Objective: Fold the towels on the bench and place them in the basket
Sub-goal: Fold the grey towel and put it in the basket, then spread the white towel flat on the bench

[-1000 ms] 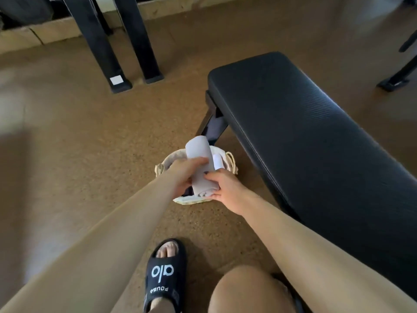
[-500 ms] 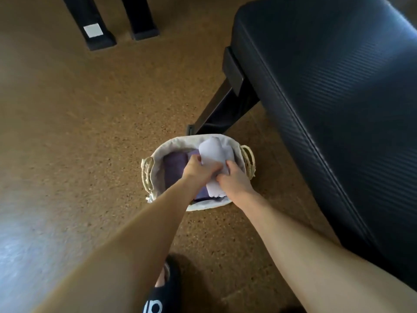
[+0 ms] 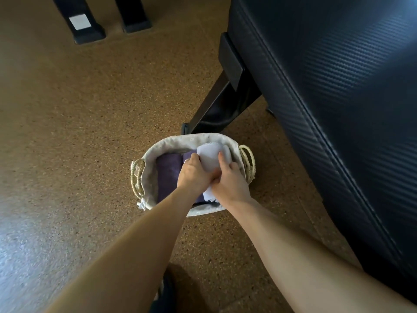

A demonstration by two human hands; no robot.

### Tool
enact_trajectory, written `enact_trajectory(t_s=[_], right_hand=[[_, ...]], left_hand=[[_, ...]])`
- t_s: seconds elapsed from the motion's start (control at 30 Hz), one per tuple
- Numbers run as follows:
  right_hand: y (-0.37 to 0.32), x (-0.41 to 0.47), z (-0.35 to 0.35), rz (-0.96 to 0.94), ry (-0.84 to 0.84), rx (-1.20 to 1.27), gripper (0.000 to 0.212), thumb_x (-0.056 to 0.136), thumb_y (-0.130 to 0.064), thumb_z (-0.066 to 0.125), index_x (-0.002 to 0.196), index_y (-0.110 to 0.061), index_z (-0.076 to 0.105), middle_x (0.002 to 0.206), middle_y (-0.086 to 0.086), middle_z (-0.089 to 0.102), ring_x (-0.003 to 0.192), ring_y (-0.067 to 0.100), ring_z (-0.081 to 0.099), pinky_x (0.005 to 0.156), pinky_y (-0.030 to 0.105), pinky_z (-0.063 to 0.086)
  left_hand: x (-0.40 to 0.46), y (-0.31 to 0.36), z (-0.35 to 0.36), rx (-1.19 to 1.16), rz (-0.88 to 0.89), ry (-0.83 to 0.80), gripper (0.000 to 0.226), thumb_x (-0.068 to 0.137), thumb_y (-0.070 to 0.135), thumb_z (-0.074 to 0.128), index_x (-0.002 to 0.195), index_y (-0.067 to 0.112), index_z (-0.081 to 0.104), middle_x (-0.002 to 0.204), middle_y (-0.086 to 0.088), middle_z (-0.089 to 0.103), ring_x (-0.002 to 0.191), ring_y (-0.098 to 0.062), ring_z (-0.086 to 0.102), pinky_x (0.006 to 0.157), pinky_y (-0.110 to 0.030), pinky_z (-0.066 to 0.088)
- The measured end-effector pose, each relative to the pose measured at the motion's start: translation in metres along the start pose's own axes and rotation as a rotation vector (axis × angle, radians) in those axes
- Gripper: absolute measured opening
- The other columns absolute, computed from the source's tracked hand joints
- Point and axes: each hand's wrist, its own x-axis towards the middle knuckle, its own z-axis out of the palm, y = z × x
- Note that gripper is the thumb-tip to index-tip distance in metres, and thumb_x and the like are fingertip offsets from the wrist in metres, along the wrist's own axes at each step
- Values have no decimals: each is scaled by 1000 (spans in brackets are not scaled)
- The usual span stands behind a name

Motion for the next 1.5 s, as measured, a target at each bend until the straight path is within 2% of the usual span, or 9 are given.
enact_trajectory(t_s=[0.27,0.37,0.47,0.53,0.8,0.97,1.13,1.37,1.5], right_hand=[[-11,-13,-9,2,17,-141,85,100,-36,56,163,-24,0,159,16,28,145,36,33,114,51,36],[-23,-30,-28,-38,137,-133,75,101,-30,55,161,-18,11,153,17,38,140,34,42,110,46,41],[-40,-55,-53,-69,166,-179,63,101,-24,54,156,-16,26,149,15,43,136,30,47,107,40,45],[-55,-76,-72,-84,134,-171,56,100,-19,56,151,-17,33,147,13,44,134,29,47,104,40,46],[-83,-212,-196,-221,198,2,32,96,-14,50,127,-16,57,123,12,64,112,35,62,91,46,53],[-15,-319,-282,-170,458,120,39,100,-12,50,138,-19,56,131,7,64,112,27,63,96,42,54],[99,-414,-337,54,532,29,33,99,-12,49,129,-20,60,120,5,66,105,27,64,93,41,55],[233,-526,-341,319,380,-114,14,98,-15,55,104,-20,67,119,5,67,106,26,63,89,35,53],[269,-560,-329,380,162,-166,19,99,-22,54,101,-14,71,116,4,68,107,26,63,92,37,53]], left_hand=[[-16,13,-7,31,104,15,67,93,19,70,143,11,26,137,-13,34,119,-32,48,96,-36,51],[-29,19,-30,-21,31,-33,66,90,36,72,138,16,31,132,-13,38,114,-33,50,89,-36,42],[-48,33,-57,25,64,-61,64,96,34,65,145,14,29,142,-22,41,126,-39,50,94,-38,38],[-69,47,-79,74,95,-51,60,99,32,61,147,15,29,143,-22,44,119,-37,53,87,-36,38],[-215,131,-141,75,408,94,36,94,29,64,123,16,49,115,-7,61,106,-27,59,83,-35,44],[-334,193,-119,15,595,-65,25,95,25,64,116,23,52,105,3,67,92,-14,65,78,-34,55],[-442,247,-47,167,758,-294,29,94,33,66,119,28,53,110,11,63,101,-11,64,89,-35,55],[-556,262,81,518,918,-672,66,86,50,73,141,29,44,129,7,55,113,-11,57,97,-34,51],[-589,246,137,682,1007,-713,84,82,52,73,152,27,34,141,2,47,125,-21,51,100,-41,49]])
